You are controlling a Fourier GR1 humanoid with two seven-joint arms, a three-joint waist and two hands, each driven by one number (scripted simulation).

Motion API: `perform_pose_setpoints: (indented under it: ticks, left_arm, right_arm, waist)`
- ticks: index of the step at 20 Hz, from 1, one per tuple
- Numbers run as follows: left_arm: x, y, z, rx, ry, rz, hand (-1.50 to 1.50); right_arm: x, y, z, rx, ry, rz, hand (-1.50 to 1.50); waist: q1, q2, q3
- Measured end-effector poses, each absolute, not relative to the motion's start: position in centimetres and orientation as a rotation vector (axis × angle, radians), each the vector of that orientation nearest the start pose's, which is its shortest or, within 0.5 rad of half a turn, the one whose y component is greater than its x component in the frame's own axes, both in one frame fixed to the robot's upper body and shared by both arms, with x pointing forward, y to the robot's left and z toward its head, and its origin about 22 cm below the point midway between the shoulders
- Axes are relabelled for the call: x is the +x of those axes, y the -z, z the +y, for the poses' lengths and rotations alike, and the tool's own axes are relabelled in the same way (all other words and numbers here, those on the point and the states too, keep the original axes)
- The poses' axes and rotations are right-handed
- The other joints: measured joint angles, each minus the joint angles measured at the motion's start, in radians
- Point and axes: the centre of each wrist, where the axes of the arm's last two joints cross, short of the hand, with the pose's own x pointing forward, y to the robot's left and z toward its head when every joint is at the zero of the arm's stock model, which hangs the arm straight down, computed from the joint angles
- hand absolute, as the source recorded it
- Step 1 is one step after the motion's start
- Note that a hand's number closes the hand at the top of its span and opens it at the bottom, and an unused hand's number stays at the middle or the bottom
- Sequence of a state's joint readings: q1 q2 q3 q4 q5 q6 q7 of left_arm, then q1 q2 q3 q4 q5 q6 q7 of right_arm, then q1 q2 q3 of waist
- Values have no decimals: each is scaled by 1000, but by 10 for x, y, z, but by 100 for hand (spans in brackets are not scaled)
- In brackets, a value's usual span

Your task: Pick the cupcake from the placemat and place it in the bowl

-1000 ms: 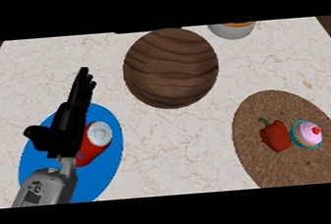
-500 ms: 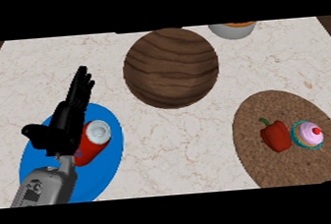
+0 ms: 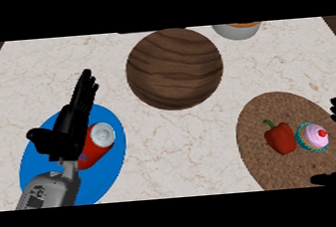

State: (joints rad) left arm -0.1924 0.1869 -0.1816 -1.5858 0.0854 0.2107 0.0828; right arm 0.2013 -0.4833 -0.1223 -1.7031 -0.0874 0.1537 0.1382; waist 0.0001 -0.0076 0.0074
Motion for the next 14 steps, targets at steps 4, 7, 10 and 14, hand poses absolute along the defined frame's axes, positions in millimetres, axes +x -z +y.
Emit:
perform_pose_setpoints:
  ticks: [4,7,10,14]
  left_arm:
    - [281,-52,209,46,108,-1660,0]
    - [282,-51,205,45,106,-1666,0]
    - [281,-49,206,45,109,-1671,0]
    - [282,-49,214,46,105,-1675,0]
  right_arm:
    - [195,-41,-370,-402,-349,-1298,-150]
    - [206,-35,-371,-438,-379,-1271,-150]
    - [209,-26,-370,-432,-409,-1255,-150]
    - [211,-20,-359,-404,-465,-1268,150]
  waist:
    - [-1,1,-1]
    - [0,1,-1]
    - [0,1,-1]
    - [-1,0,0]
